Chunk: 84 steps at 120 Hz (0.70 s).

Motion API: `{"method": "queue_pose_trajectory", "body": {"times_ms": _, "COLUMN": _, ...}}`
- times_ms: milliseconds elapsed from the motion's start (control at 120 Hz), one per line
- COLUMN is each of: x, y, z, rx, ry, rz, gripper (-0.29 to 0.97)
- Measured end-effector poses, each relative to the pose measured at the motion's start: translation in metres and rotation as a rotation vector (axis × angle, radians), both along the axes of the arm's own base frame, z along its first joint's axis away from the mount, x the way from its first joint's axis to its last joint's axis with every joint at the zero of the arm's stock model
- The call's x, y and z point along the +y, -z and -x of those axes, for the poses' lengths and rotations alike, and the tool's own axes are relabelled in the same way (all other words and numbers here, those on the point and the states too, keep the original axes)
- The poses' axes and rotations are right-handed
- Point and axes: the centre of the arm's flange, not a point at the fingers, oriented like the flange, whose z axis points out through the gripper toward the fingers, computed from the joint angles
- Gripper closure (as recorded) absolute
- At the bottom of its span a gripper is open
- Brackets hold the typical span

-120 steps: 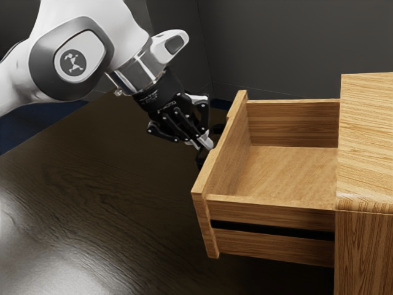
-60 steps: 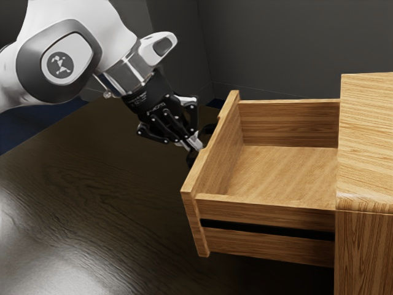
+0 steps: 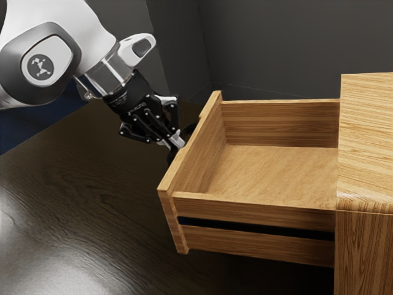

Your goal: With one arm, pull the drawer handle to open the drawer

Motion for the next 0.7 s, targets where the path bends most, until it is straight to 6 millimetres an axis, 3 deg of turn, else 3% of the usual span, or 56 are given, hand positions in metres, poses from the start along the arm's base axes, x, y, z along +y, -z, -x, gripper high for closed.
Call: {"method": "queue_pose_trajectory", "body": {"times_ms": 700, "x": 0.013, "y": -0.002, "z": 0.008, "rx": -0.007, "ry": -0.007, "rz": -0.023, "gripper": 0.79}}
